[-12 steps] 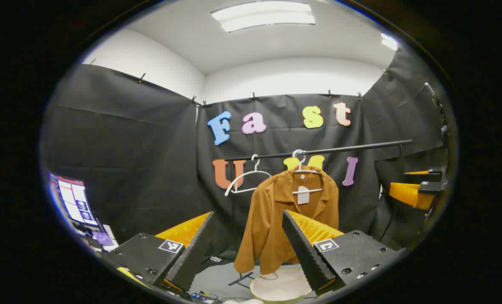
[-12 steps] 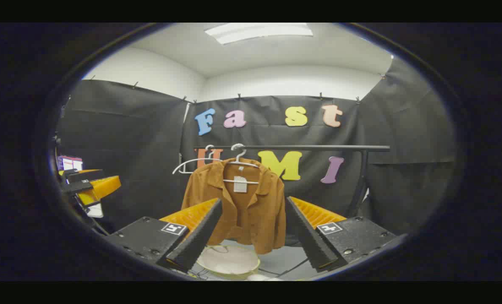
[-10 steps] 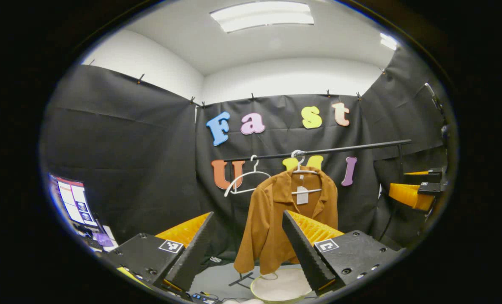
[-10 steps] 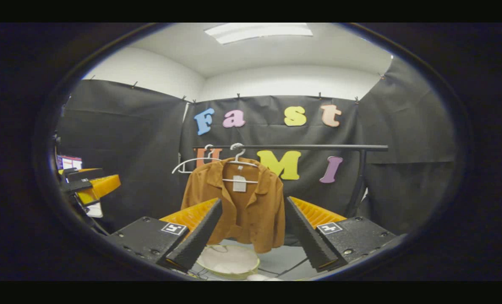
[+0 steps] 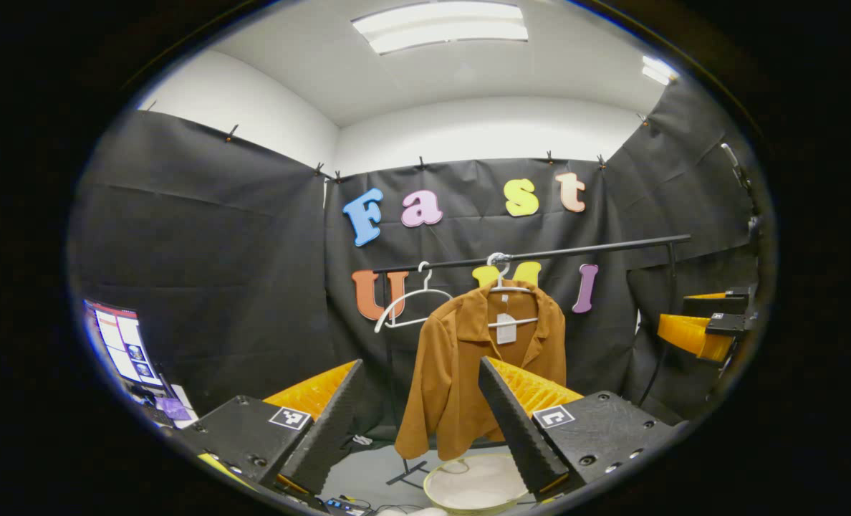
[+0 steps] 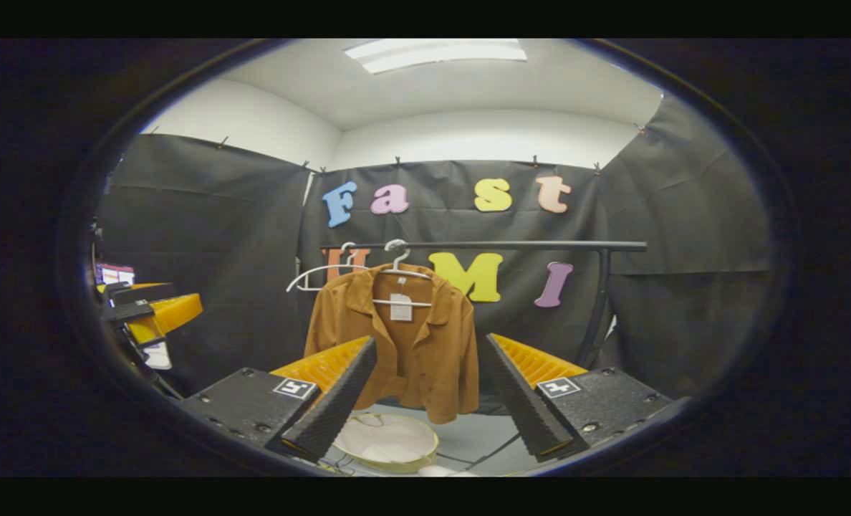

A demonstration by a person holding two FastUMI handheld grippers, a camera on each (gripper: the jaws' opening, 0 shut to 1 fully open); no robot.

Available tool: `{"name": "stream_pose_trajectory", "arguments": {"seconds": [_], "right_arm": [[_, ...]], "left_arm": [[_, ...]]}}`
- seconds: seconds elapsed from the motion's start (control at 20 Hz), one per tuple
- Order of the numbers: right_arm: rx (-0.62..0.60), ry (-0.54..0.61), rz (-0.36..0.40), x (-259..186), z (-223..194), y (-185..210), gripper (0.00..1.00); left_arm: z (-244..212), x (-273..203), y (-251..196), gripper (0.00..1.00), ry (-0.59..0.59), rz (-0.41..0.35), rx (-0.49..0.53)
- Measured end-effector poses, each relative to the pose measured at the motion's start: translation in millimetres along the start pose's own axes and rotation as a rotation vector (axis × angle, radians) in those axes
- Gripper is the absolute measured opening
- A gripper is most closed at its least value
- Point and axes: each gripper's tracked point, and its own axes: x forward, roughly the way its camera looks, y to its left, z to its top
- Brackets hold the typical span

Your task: Grasp the clothes on the hanger with both hands and then place them into the laundry hamper below.

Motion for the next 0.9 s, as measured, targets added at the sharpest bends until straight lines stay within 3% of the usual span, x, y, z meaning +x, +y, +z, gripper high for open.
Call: {"name": "stream_pose_trajectory", "arguments": {"seconds": [0.35, 0.9], "right_arm": [[-0.007, 0.019, 0.005, 15, -17, -9, 0.96], [0.012, 0.064, 0.097, 155, -61, -20, 0.97]], "left_arm": [[-9, 19, -17, 1.00, -0.002, -0.039, -0.019], [-52, 121, -80, 1.00, 0.008, -0.084, -0.075]]}}
